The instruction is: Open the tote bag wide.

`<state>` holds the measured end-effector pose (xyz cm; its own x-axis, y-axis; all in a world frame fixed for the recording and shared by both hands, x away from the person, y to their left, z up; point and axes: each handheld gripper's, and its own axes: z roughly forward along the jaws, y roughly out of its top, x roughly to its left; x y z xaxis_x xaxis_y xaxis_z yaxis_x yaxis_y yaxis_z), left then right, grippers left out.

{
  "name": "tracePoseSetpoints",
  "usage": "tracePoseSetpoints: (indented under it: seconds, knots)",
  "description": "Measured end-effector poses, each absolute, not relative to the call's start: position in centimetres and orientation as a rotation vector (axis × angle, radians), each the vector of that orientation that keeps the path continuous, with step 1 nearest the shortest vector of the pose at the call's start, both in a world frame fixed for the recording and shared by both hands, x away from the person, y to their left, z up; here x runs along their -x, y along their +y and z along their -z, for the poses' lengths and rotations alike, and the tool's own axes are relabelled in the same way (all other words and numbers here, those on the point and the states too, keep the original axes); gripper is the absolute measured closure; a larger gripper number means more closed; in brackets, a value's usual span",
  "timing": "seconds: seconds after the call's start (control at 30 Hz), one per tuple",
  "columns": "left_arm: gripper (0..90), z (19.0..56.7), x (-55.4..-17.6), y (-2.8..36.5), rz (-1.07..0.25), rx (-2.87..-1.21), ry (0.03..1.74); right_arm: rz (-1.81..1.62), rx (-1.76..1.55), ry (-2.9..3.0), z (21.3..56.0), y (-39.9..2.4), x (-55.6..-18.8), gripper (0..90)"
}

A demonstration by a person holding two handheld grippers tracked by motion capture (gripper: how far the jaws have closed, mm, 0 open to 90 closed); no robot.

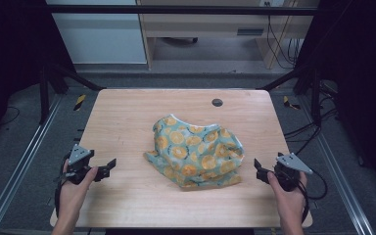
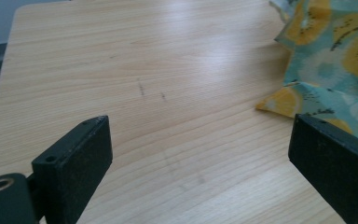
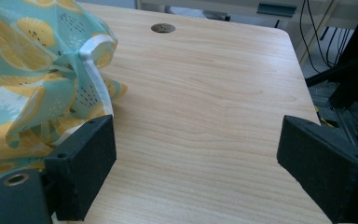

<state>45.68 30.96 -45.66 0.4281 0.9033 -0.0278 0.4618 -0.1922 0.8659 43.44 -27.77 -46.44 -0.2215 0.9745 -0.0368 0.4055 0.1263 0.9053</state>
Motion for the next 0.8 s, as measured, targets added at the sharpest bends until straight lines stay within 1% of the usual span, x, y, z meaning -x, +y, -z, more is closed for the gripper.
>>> tracePoseSetpoints:
  seconds: [0.03,0.13,0.17,0.27,0.3,0.33,0.4,0.43,0.5,0.6,0.63,0.73,0.77,0.8]
  knots:
    - [5.7,45.7,-45.7,31.0,-0.642,-1.817,1.170,-1.063,-1.345,1.726,46.4,-27.8,-43.4,11.8]
    - [5.7,44.9,-45.4,29.0,-0.631,-1.850,1.112,-1.064,-1.376,1.725,46.5,-27.7,-43.4,11.4]
    - [5.7,44.9,-45.4,29.0,-0.631,-1.850,1.112,-1.064,-1.376,1.725,46.5,-27.7,-43.4,11.4]
    - [5.5,43.5,-45.6,27.1,-0.615,-1.855,1.065,-1.057,-1.383,1.734,46.5,-27.5,-43.4,11.0]
    - [5.5,42.4,-46.1,25.8,-0.610,-1.883,1.034,-1.054,-1.380,1.739,46.4,-27.3,-43.4,10.6]
    - [5.6,42.4,-46.1,25.8,-0.610,-1.883,1.034,-1.055,-1.377,1.741,46.4,-27.2,-43.3,10.5]
    - [5.5,40.4,-47.3,24.0,-0.610,-1.934,0.990,-1.056,-1.363,1.747,46.3,-27.1,-43.3,10.5]
    - [5.5,40.4,-47.3,24.0,-0.610,-1.934,0.990,-1.056,-1.363,1.747,46.3,-27.1,-43.3,10.5]
    - [5.5,39.0,-48.3,22.7,-0.587,-1.948,0.969,-1.052,-1.359,1.748,46.2,-26.9,-43.3,10.8]
    - [5.4,36.9,-50.3,20.5,-0.599,-2.001,0.939,-1.046,-1.346,1.754,46.1,-26.6,-43.3,11.5]
    - [5.4,36.9,-50.3,20.5,-0.599,-2.001,0.939,-1.046,-1.346,1.754,46.1,-26.6,-43.3,11.5]
    - [5.4,35.8,-52.1,18.1,-0.591,-2.069,0.910,-1.045,-1.343,1.760,46.0,-26.4,-43.3,11.9]
    - [5.4,35.8,-52.1,18.1,-0.591,-2.069,0.910,-1.045,-1.344,1.759,46.0,-26.4,-43.2,11.9]
    - [5.4,35.6,-52.7,17.0,-0.592,-2.115,0.892,-1.047,-1.340,1.761,45.9,-26.3,-43.2,11.9]
